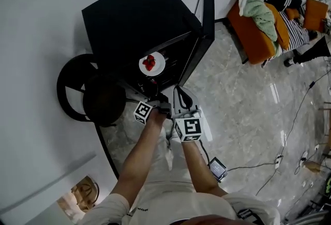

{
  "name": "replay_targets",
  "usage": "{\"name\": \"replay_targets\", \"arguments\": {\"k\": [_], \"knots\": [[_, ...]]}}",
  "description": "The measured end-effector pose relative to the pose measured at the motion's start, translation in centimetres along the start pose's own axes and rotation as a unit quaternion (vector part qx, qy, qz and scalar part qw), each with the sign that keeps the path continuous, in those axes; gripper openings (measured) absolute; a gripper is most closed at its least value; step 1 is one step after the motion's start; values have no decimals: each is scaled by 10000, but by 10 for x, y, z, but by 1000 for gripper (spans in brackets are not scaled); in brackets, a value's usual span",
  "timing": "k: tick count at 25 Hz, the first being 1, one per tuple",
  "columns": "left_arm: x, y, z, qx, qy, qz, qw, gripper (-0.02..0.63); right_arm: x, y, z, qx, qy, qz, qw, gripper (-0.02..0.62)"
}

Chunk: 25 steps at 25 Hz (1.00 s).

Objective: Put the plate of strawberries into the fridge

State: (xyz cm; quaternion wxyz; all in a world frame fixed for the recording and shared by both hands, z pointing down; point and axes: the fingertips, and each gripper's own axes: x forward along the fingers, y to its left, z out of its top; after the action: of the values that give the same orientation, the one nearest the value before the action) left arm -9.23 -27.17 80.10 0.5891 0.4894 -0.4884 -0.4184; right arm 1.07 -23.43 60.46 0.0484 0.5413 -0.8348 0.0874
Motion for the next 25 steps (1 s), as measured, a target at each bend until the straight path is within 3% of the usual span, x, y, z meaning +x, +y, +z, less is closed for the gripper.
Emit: {"name": "replay_targets", "arguments": {"k": [6, 13, 25], "knots": [[-14, -45, -19, 62, 212, -205, 9995, 2, -7, 9, 19, 52, 74, 119, 9999, 12], [-31, -77, -32, -56, 170, -243, 9995, 2, -17, 15, 52, -53, 71, 290, 9995, 12], [-47, -123, -31, 7, 158, -404, 9991, 0, -32, 34, 89, -196, -6, 606, 9980, 12]]}}
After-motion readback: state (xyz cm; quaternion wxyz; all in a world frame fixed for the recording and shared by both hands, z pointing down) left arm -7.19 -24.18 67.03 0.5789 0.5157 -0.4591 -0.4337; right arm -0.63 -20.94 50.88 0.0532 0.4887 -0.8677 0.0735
